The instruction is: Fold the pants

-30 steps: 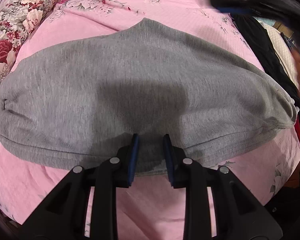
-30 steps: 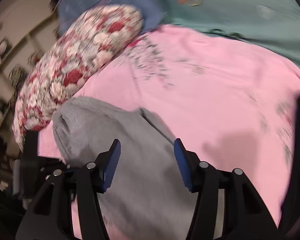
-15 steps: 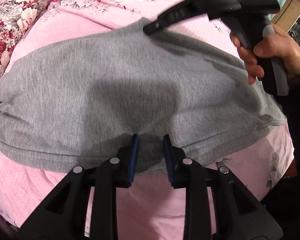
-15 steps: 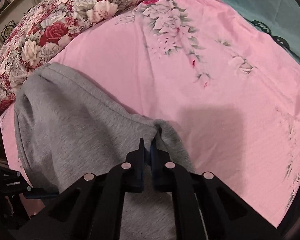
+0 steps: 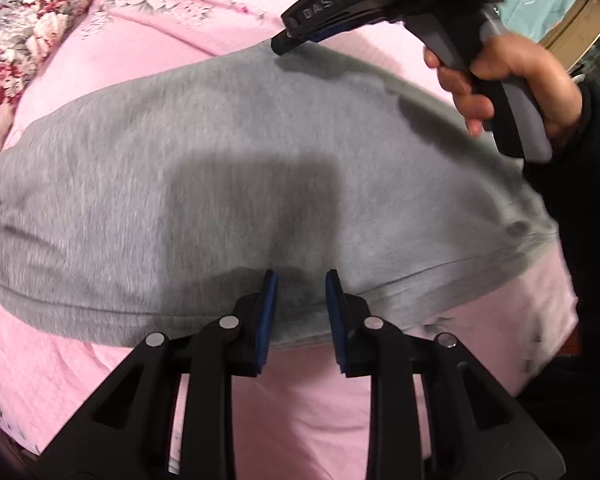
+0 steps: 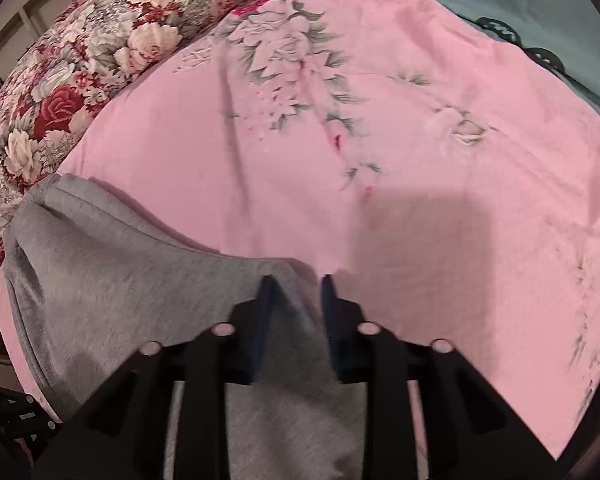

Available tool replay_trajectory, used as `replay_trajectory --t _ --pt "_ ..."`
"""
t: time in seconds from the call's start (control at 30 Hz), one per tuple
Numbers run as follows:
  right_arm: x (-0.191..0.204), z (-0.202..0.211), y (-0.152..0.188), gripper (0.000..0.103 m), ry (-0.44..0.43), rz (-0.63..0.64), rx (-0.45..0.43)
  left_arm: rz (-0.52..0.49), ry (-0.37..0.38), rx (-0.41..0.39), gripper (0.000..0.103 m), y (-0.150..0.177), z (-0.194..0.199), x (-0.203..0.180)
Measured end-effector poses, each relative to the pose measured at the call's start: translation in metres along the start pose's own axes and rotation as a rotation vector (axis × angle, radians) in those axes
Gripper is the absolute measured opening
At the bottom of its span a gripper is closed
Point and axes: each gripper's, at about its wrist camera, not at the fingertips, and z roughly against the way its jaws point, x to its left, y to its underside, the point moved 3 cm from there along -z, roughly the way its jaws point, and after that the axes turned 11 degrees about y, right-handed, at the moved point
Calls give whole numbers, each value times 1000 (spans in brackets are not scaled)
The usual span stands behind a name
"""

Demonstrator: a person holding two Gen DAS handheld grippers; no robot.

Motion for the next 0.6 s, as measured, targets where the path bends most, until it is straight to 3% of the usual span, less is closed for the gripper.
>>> replay_trajectory --t 0.1,0.17,0.27,0.3,0.33,0.37,0.47,0.6 --pt "-16 48 8 42 -30 -54 -73 -14 -20 -70 25 -24 29 -2" --pt "-24 88 28 49 -26 -64 -129 -20 -30 -94 25 -45 38 -2" --pt "-29 121 88 50 -27 -88 -130 2 -38 -71 23 -80 20 -5" --pt "-28 124 114 47 -43 -107 -120 13 -5 -44 23 -92 5 -4" --pt "-22 123 140 17 -73 -119 -104 19 24 -22 19 -104 -9 -4" --pt "-16 120 162 0 -95 -131 -75 19 38 8 16 -113 -24 -4" --pt "7 109 204 0 -122 -176 -47 9 -13 73 14 -128 -65 -1" --pt "23 93 209 0 -130 -194 -51 12 -45 69 14 -139 -74 -4"
